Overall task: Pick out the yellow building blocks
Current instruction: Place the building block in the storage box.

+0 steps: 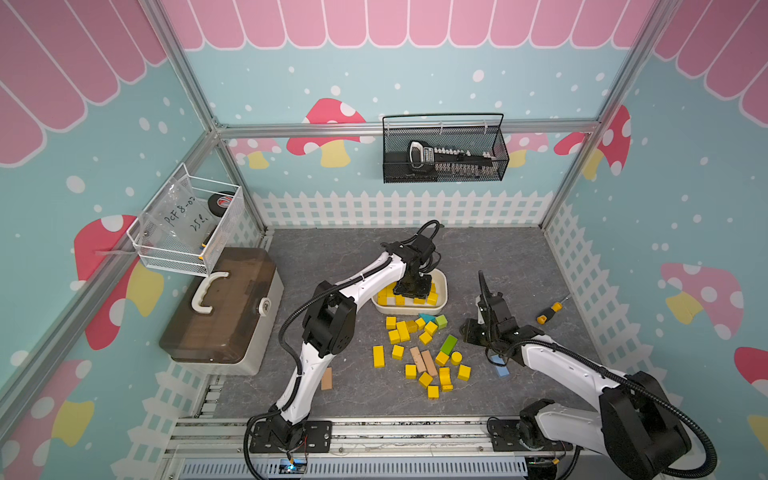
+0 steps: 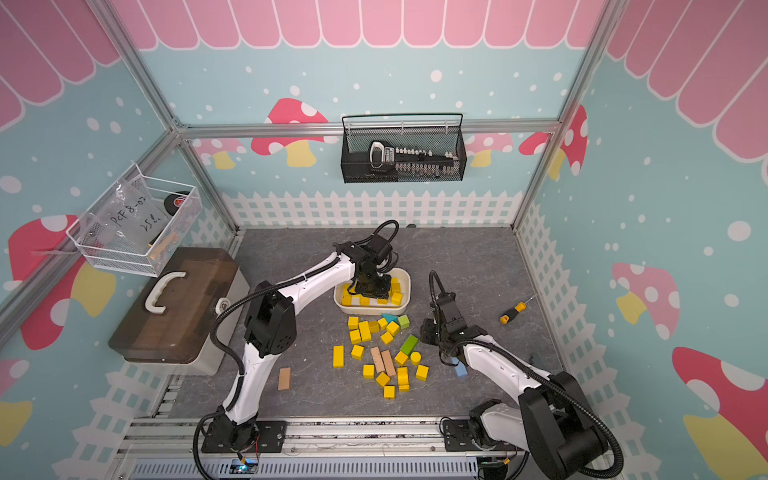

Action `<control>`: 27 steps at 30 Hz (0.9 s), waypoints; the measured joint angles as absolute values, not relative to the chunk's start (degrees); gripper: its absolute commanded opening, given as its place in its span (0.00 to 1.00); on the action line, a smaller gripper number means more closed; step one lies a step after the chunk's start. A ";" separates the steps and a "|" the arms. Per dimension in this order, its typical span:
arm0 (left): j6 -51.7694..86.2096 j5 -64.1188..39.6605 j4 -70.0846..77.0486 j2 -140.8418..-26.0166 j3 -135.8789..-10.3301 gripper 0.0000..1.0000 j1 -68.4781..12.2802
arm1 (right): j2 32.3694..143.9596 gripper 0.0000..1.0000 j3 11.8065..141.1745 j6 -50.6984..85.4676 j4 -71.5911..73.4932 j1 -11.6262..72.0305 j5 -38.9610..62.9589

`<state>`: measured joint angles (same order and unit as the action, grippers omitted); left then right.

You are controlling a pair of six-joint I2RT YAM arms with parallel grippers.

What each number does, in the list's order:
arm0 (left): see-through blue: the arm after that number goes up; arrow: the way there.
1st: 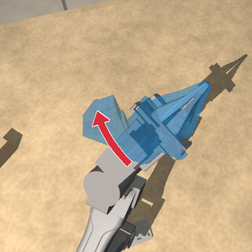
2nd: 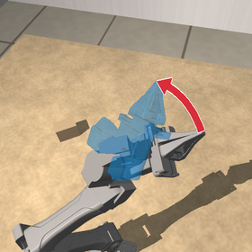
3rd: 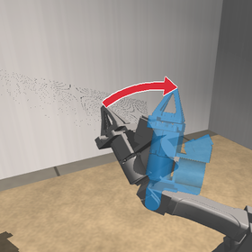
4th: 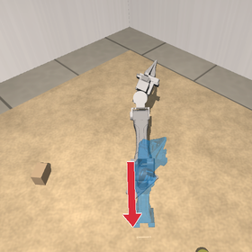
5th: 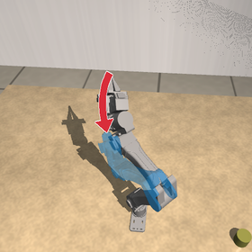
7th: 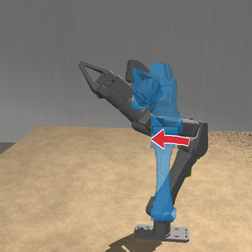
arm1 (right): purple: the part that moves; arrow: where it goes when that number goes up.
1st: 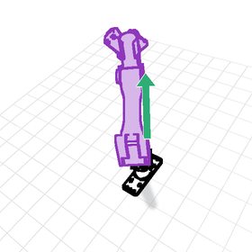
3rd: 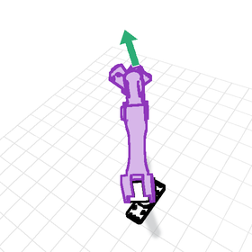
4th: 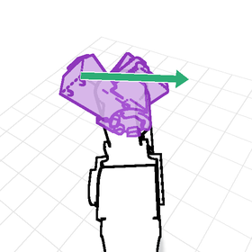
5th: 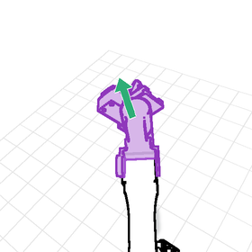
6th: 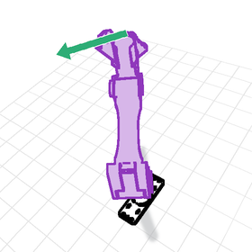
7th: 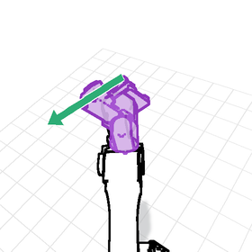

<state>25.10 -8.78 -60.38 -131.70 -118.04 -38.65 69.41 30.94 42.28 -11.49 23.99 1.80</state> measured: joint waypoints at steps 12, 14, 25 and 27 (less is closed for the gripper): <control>25.50 -6.98 -60.45 -136.42 -122.85 0.24 -39.46 | 70.11 0.44 30.94 42.13 -10.68 23.40 2.50; 25.50 -6.46 -60.45 -136.42 -122.93 0.24 -39.46 | 70.32 0.44 30.94 42.06 -10.68 23.27 2.59; 26.61 -5.26 -60.97 -138.19 -125.34 0.26 -39.46 | 70.52 0.43 31.35 42.02 -10.33 23.14 2.70; 26.83 -5.08 -60.99 -138.87 -126.67 0.27 -39.46 | 70.54 0.43 31.38 42.02 -10.22 22.96 2.87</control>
<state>26.83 -5.08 -60.99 -138.87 -126.67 -39.46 70.54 31.38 42.02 -10.22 22.96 2.87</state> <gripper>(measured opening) 0.303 0.435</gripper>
